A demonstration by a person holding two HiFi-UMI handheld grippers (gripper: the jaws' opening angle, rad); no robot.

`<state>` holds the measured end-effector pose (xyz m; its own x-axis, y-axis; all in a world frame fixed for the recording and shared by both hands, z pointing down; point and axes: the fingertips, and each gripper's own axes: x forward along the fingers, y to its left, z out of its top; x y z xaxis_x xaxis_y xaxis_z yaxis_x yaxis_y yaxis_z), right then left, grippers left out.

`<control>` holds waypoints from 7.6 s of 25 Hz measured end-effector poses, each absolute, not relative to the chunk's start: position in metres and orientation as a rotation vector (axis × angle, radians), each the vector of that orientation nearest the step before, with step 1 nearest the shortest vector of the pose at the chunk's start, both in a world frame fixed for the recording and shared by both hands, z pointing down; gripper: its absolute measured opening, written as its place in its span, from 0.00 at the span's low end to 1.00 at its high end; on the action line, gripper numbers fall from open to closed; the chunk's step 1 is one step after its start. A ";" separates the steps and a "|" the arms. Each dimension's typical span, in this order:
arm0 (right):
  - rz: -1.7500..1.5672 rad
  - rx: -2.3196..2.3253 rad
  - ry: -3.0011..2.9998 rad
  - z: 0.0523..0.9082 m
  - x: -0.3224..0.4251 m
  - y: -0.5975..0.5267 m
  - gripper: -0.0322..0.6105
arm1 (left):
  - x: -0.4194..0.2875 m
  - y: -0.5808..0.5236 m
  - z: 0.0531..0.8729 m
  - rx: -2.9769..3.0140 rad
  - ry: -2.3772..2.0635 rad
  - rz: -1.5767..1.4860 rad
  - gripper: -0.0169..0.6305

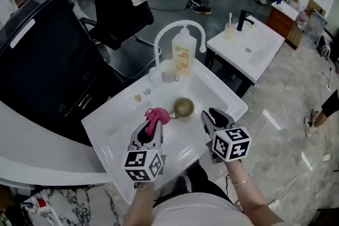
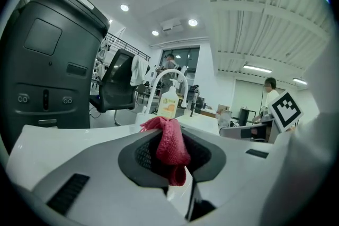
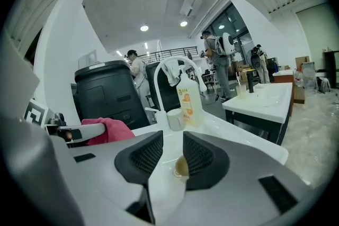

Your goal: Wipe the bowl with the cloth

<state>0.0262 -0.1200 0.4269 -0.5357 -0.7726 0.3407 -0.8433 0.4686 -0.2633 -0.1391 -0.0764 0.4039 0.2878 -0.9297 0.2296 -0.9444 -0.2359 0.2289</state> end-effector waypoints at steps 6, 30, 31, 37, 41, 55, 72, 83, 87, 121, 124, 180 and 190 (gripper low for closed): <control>0.603 1.316 -2.534 0.439 0.022 -0.167 0.22 | -0.141 -0.114 0.407 2.187 -1.748 0.069 0.16; 0.648 0.936 -2.391 0.551 -0.008 -0.286 0.22 | -0.139 -0.205 0.471 1.925 -1.838 0.162 0.16; 0.652 0.927 -2.378 0.557 -0.009 -0.289 0.22 | -0.139 -0.207 0.474 1.916 -1.840 0.163 0.16; 0.671 0.863 -2.304 0.595 -0.013 -0.305 0.24 | -0.141 -0.216 0.487 1.858 -1.856 0.172 0.16; 0.675 0.822 -2.254 0.619 -0.015 -0.311 0.26 | -0.141 -0.221 0.493 1.829 -1.866 0.180 0.16; 0.759 0.746 -2.109 0.684 -0.018 -0.313 0.28 | -0.141 -0.235 0.517 1.761 -1.862 0.196 0.16; 0.812 0.737 -1.979 0.720 -0.015 -0.307 0.14 | -0.150 -0.236 0.530 1.719 -1.867 0.206 0.16; 0.772 0.796 -1.965 0.708 -0.012 -0.305 0.08 | -0.147 -0.230 0.523 1.749 -1.856 0.210 0.16; 0.771 0.819 -2.016 0.688 -0.017 -0.306 0.08 | -0.145 -0.227 0.516 1.770 -1.853 0.204 0.16; 0.493 1.291 -2.333 0.465 0.011 -0.236 0.08 | -0.100 -0.153 0.363 2.304 -1.695 -0.065 0.16; 0.482 1.309 -2.334 0.459 0.012 -0.228 0.08 | -0.088 -0.145 0.351 2.380 -1.614 -0.099 0.16; 0.603 1.273 -2.309 0.480 0.016 -0.214 0.09 | -0.048 -0.171 0.458 2.202 -1.516 0.657 0.16; 0.624 1.325 -2.317 0.473 0.013 -0.216 0.08 | -0.058 -0.156 0.406 2.210 -1.476 0.230 0.16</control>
